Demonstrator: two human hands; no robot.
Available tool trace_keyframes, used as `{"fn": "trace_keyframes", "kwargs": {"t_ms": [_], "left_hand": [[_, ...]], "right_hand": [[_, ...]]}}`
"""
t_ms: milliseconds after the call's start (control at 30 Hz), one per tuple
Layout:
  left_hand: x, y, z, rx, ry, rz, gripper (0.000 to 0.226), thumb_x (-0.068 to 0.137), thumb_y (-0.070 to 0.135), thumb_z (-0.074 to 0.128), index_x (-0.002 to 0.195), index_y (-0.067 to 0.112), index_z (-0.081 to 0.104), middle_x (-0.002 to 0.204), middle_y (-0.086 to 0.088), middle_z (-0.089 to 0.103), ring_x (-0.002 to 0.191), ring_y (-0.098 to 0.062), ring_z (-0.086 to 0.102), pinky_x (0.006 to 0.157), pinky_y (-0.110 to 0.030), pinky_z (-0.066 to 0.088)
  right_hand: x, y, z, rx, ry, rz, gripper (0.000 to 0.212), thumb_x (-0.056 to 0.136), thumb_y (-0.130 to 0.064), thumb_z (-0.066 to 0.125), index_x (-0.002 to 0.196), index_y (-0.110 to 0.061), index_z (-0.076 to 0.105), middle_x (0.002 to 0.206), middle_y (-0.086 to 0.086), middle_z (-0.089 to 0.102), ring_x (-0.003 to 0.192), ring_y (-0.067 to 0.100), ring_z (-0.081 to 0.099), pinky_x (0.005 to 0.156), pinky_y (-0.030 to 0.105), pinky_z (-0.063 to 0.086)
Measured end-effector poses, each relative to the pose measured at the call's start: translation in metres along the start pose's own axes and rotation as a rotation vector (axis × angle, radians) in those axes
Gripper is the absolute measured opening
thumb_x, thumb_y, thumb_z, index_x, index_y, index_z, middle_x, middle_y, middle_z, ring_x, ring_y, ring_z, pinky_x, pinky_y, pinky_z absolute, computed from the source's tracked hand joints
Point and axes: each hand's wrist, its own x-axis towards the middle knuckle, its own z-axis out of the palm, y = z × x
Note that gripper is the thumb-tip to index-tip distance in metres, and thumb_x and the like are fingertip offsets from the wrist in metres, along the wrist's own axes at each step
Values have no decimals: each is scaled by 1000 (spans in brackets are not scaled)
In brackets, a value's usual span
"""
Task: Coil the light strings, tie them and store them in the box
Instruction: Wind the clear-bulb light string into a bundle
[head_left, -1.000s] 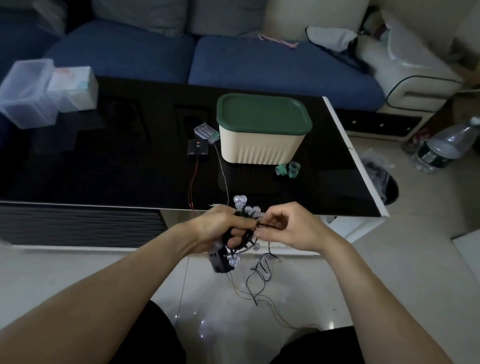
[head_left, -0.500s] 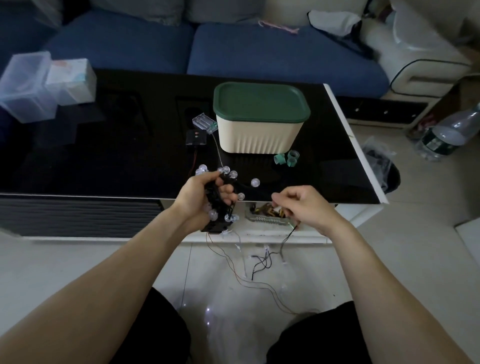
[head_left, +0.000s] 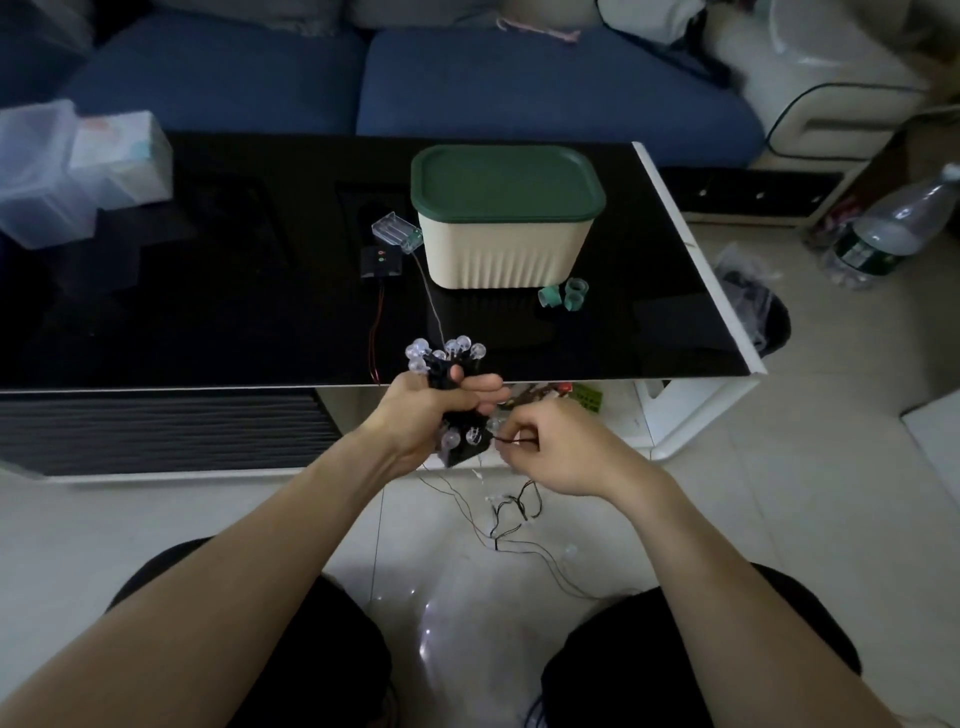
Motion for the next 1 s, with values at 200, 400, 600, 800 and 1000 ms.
{"fn": "trace_keyframes", "kwargs": {"t_ms": [200,400,600,800,1000], "left_hand": [[7,3,-4,150,11,2,37,82,-24,46,74,11,48,95,-18,74,89,-26,74,68,-25,55],[12,4,-6,95,-23,11,33,85,-23,44,79,9,49,97,-21,74,95,-30,73,71,-27,59],[13,-6,-8,180,-94,-37,29,83,-19,56,113,-17,57,106,-25,71,100,-31,71,90,-34,57],[13,-7,-7,192,-63,-33,16,88,-12,58,100,-4,62,99,-19,74,92,-27,73,85,-33,58],[12,-15,-6,360,-88,-39,4,88,-4,63,91,-3,66,93,-17,71,90,-24,70,87,-30,57]], "right_hand": [[7,12,-5,-65,68,69,17,96,-25,63,104,-16,76,88,-8,71,72,4,65,63,22,52],[10,10,-8,5,104,39,13,92,-21,68,96,-17,80,74,-15,68,62,-6,58,58,9,38],[11,3,2,-1,33,-26,14,93,-21,67,89,-20,81,58,-16,57,51,0,54,50,10,35],[12,4,4,-41,44,-34,15,94,-27,67,91,-20,81,67,0,70,59,16,63,57,28,47],[13,0,6,45,145,-43,8,87,-27,76,86,-22,82,58,-8,66,52,9,60,51,28,47]]}}
